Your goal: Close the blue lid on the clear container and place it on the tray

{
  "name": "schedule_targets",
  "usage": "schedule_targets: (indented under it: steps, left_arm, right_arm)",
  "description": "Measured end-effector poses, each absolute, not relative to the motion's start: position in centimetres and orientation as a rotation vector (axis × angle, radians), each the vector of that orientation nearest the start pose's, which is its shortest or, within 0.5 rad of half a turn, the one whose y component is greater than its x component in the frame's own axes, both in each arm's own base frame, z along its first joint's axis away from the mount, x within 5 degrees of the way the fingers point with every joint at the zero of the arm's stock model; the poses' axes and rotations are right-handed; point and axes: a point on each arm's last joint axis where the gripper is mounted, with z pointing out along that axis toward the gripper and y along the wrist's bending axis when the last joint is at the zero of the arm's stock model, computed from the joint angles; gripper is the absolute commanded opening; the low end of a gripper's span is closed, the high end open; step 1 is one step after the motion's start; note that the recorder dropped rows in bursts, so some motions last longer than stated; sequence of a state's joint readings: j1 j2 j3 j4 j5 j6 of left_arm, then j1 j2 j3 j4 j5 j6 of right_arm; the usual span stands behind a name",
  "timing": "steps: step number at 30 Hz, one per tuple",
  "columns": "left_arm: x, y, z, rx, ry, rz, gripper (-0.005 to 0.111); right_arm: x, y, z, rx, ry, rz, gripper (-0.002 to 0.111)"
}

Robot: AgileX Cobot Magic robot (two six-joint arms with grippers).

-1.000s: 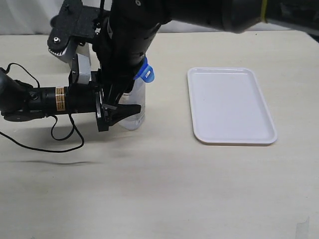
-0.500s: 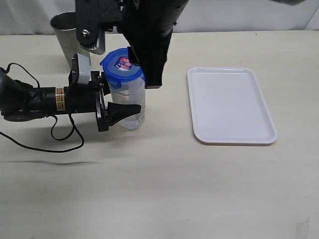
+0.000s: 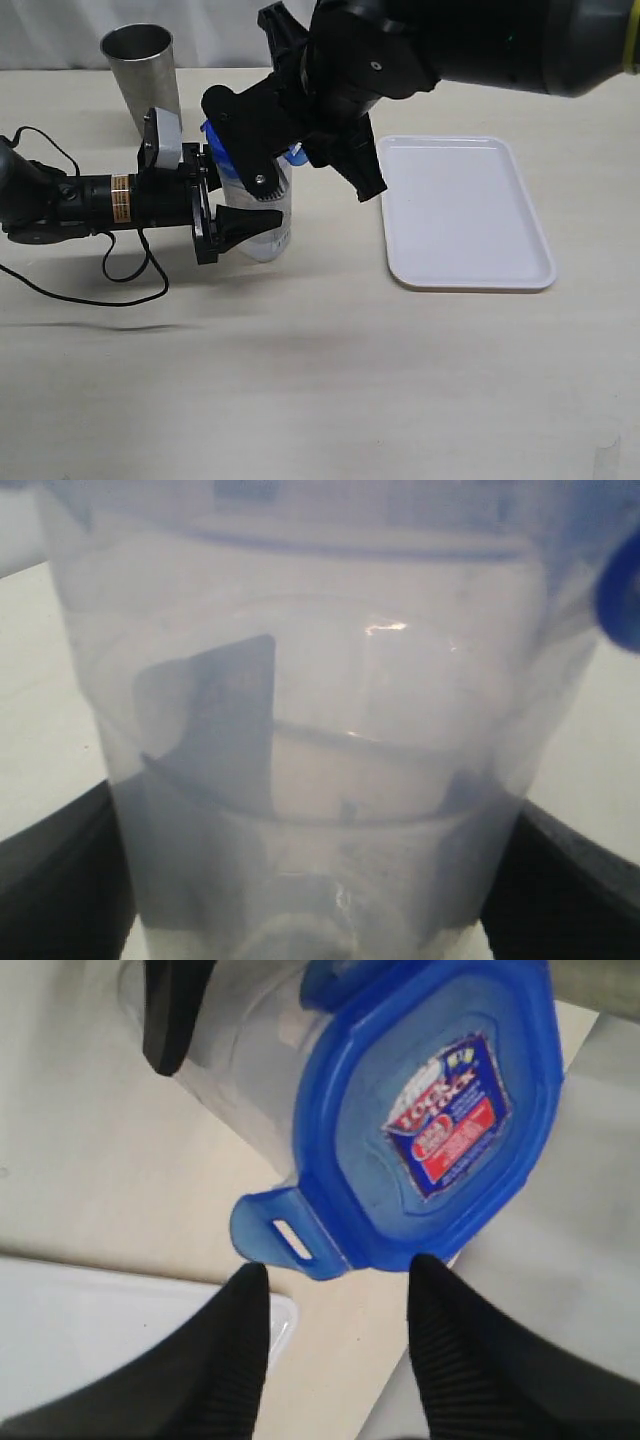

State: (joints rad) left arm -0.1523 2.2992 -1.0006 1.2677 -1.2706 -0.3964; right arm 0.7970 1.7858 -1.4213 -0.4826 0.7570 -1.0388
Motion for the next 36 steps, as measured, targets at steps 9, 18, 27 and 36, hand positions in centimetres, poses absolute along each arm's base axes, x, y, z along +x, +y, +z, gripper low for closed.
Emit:
schedule_targets:
  steps: [9, 18, 27, 36]
  left_arm:
    - [34.3, -13.6, 6.5, 1.116, 1.488, -0.995, 0.0]
    - [34.3, -13.6, 6.5, 1.094, 1.502, -1.002, 0.0]
    - [34.5, -13.3, 6.5, 1.07, 1.516, -1.001, 0.0]
    - [34.6, -13.1, 6.5, 1.062, 1.52, -0.991, 0.0]
  right_arm:
    - [30.1, 26.8, 25.8, -2.24, 1.299, -0.621, 0.037]
    - [30.4, 27.1, 25.1, -2.238, 1.299, -0.608, 0.021]
    - [30.9, 27.7, 24.1, -2.201, 1.325, -0.575, 0.02]
    - [30.9, 27.6, 23.1, -2.169, 1.288, -0.547, 0.018]
